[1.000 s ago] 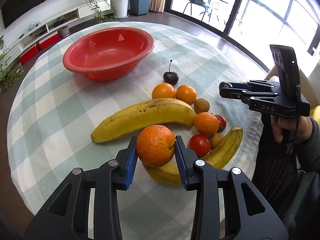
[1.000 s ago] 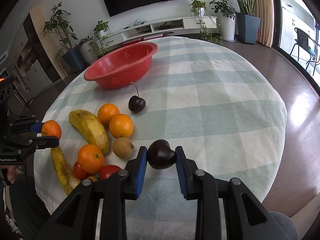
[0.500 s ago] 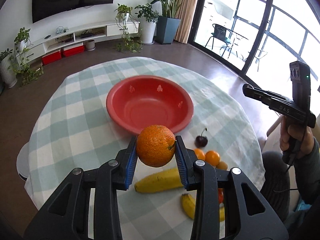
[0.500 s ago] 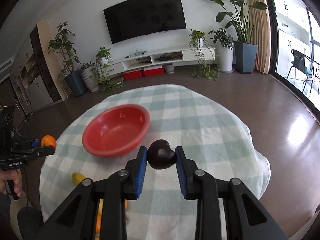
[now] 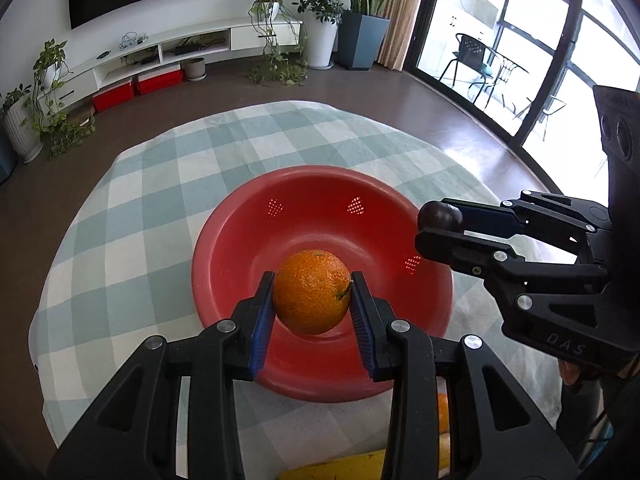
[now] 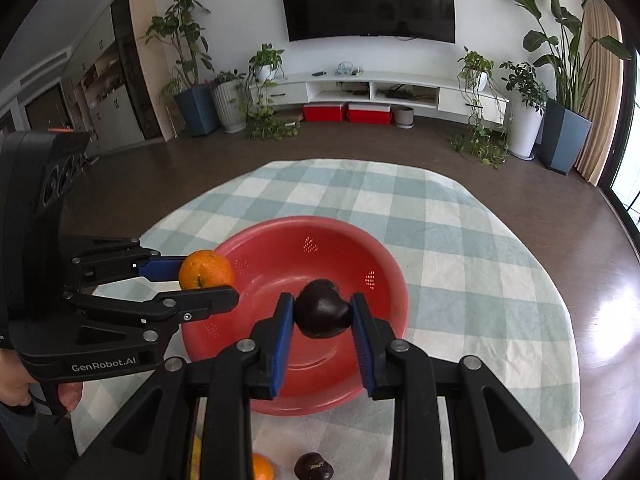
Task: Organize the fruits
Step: 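Carry the orange with the left tool while the right tool carries the plum to the red bowl, then open the left tool over the bowl while the right tool releases the plum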
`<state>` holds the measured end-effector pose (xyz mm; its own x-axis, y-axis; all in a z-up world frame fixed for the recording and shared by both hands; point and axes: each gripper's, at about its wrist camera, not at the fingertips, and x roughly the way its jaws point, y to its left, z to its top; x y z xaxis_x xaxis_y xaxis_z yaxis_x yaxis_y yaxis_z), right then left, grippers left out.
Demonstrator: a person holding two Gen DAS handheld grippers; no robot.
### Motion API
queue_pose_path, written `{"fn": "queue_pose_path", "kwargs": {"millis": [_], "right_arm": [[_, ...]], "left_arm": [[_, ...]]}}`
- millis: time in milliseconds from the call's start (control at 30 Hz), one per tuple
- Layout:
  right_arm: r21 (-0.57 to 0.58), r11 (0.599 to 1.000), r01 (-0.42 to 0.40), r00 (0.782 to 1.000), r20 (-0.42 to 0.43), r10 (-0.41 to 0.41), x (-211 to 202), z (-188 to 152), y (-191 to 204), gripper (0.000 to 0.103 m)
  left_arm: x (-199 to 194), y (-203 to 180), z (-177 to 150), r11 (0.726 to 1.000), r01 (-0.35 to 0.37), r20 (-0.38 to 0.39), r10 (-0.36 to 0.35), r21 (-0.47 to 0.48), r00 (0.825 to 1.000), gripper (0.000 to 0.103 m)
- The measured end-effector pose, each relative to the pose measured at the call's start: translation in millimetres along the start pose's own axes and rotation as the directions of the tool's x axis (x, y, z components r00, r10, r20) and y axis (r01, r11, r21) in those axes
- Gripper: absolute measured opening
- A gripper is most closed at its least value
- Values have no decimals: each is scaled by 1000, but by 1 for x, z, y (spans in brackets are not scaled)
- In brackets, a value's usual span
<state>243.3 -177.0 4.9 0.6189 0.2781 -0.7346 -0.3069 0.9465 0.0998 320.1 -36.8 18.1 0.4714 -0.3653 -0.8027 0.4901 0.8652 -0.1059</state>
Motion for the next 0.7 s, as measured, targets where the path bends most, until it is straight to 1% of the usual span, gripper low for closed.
{"fn": "queue_pose_path", "kwargs": {"millis": [100,233,367,567,700], "right_arm": [[-16,1000,3,999,-36,-3,14,-4,0,31],[-37,999,15,996,-82,-18,30,-10,2,31],[-66,997,28,993,-110,-35,39,-15,5,31],[-65,997,48,990,-132,-56,47,-17,1,31],[-72,996,58,990,-127,-67,48,-17,4,32]], "left_arm": [[19,-2,-1,999,-29,-34,30,22,999,33],[41,1,-7,999,-34,-70,35,20,997,33],[59,-2,-14,997,-44,-108,50,57,993,33],[69,-2,-17,995,-60,-122,69,78,990,34],[70,-3,-19,994,-71,-121,81,85,989,34]]}}
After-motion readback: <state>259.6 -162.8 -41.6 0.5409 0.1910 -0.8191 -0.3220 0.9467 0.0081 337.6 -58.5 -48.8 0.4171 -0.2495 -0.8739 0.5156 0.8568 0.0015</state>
